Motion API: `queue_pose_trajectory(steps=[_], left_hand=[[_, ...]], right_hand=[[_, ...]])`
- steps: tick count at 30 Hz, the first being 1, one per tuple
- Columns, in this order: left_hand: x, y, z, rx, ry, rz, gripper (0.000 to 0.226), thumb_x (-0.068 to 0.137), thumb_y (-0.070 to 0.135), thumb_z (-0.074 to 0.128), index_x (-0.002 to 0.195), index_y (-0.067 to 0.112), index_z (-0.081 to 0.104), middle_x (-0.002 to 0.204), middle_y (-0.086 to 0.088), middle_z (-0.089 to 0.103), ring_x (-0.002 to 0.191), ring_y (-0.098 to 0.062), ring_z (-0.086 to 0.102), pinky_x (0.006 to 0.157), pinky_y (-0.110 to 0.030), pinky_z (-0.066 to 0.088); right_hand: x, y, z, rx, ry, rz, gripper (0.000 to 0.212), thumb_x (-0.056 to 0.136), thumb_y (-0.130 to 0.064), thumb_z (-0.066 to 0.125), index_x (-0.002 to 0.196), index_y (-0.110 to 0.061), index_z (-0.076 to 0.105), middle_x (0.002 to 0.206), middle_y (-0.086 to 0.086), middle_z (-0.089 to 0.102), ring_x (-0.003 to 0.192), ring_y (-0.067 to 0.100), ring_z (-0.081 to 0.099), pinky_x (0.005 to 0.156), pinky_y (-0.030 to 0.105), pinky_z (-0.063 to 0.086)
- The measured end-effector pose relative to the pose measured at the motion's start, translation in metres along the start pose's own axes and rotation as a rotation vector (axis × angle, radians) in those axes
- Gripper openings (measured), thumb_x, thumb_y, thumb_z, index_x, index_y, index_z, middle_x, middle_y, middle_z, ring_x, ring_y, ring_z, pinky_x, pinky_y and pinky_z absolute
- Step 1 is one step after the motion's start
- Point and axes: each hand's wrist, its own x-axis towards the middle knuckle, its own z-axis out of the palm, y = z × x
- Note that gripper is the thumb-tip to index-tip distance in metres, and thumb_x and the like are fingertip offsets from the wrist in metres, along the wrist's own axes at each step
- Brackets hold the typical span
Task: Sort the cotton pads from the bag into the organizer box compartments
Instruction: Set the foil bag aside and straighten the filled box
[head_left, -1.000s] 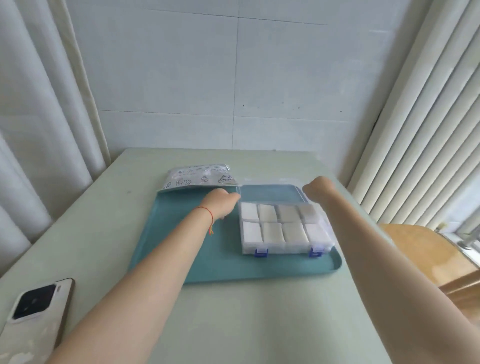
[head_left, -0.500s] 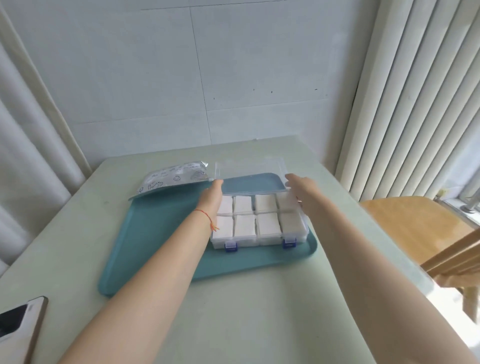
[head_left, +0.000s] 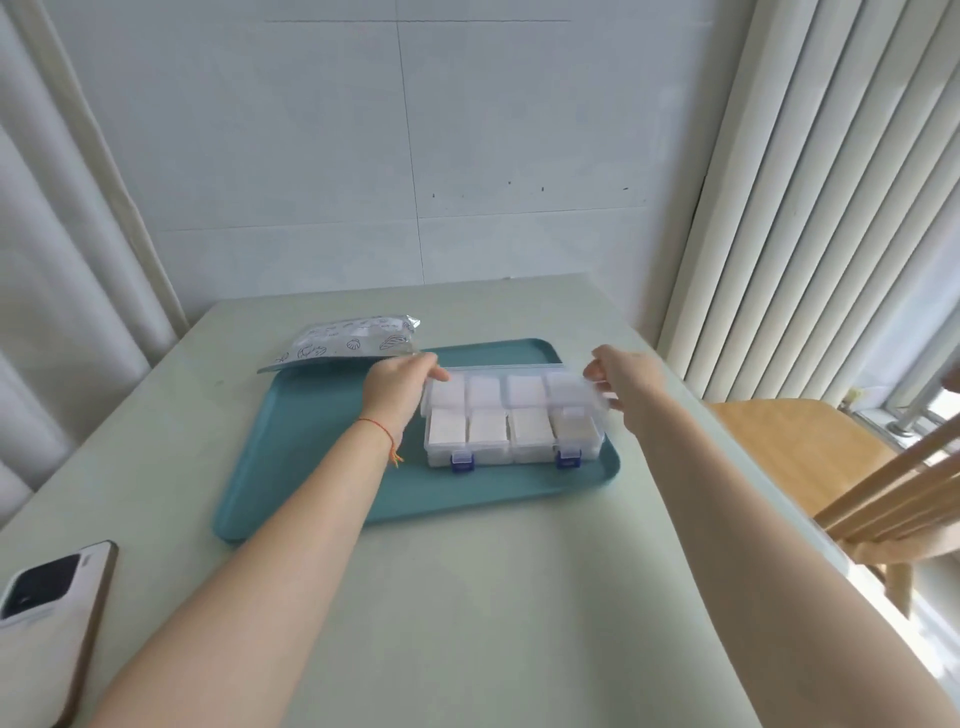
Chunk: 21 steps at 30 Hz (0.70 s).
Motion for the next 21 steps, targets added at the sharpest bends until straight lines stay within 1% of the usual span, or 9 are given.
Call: queue_pose_trajectory(steps=[3,5,6,8,11,13,16,19,21], left_hand=[[-0.013,-0.008,0.0,0.385,-0.161,0.147,0.005,0.083,0.017,0.071,0.083,0.018,0.077,0.098,0.005,0.064,0.097,-0.012,0.058,0.081,-0.02,0.038],[-0.021,-0.011,-0.002,0.546,-0.184,0.226,0.011,0.083,0.017,0.07,0.091,0.022,0.076,0.109,0.006,0.064,0.106,-0.012,0.057,0.087,-0.02,0.039],[-0.023,-0.013,-0.004,0.595,-0.179,0.253,0.012,0.084,0.02,0.069,0.093,0.025,0.075,0.114,0.006,0.066,0.11,-0.013,0.057,0.091,-0.022,0.041],[-0.027,-0.015,-0.008,0.652,-0.172,0.282,0.016,0.088,0.024,0.064,0.099,0.028,0.075,0.121,0.006,0.066,0.117,-0.015,0.056,0.099,-0.029,0.043],[-0.034,-0.013,-0.019,0.832,-0.101,0.292,0.025,0.092,0.023,0.055,0.106,0.031,0.074,0.124,0.007,0.063,0.12,-0.02,0.052,0.098,-0.037,0.046],[-0.038,-0.008,-0.026,0.984,-0.022,0.349,0.031,0.091,0.011,0.051,0.105,0.025,0.074,0.119,0.0,0.06,0.118,-0.026,0.048,0.091,-0.037,0.047],[-0.049,-0.003,-0.031,1.022,-0.008,0.411,0.027,0.086,-0.001,0.049,0.093,0.013,0.071,0.107,-0.008,0.059,0.11,-0.029,0.052,0.081,-0.035,0.046],[-0.064,0.001,-0.03,1.09,-0.091,0.418,0.018,0.087,0.02,0.056,0.101,0.012,0.064,0.109,-0.007,0.058,0.109,-0.028,0.053,0.081,-0.032,0.044],[-0.07,-0.001,-0.026,1.211,-0.132,0.428,0.038,0.083,0.037,0.065,0.11,0.011,0.055,0.116,-0.007,0.052,0.113,-0.027,0.048,0.084,-0.034,0.044]], right_hand=[[-0.015,0.002,-0.003,-0.354,-0.115,-0.064,0.011,0.087,-0.022,0.064,0.079,-0.014,0.066,0.086,0.005,0.058,0.079,0.021,0.053,0.074,0.034,0.051],[-0.032,-0.002,-0.002,-0.543,-0.186,-0.133,0.009,0.088,-0.022,0.067,0.092,-0.014,0.064,0.083,0.002,0.055,0.077,0.019,0.053,0.074,0.034,0.052],[-0.04,-0.004,-0.002,-0.627,-0.188,-0.172,0.011,0.089,-0.022,0.068,0.095,-0.014,0.063,0.084,0.001,0.055,0.074,0.018,0.052,0.069,0.03,0.05],[-0.05,-0.007,0.002,-0.732,-0.164,-0.253,0.015,0.09,-0.023,0.067,0.102,-0.014,0.064,0.095,0.003,0.059,0.079,0.02,0.053,0.065,0.027,0.045],[-0.062,-0.004,0.01,-0.819,-0.253,-0.31,0.041,0.091,-0.034,0.064,0.131,-0.024,0.06,0.136,0.005,0.054,0.113,0.023,0.054,0.091,0.028,0.041],[-0.068,-0.001,0.017,-0.949,-0.31,-0.348,0.052,0.092,-0.044,0.06,0.141,-0.032,0.05,0.148,0.004,0.043,0.132,0.025,0.042,0.104,0.034,0.036],[-0.078,-0.006,0.03,-1.141,-0.149,-0.513,0.043,0.09,-0.047,0.06,0.13,-0.031,0.06,0.134,0.008,0.044,0.129,0.028,0.037,0.1,0.039,0.037],[-0.092,-0.014,0.044,-1.29,-0.153,-0.562,0.033,0.087,-0.044,0.062,0.098,-0.013,0.066,0.106,0.005,0.054,0.103,0.026,0.051,0.078,0.031,0.043],[-0.103,-0.014,0.054,-1.385,-0.186,-0.536,0.039,0.084,-0.049,0.064,0.09,-0.011,0.054,0.102,0.006,0.05,0.1,0.026,0.049,0.073,0.03,0.042]])
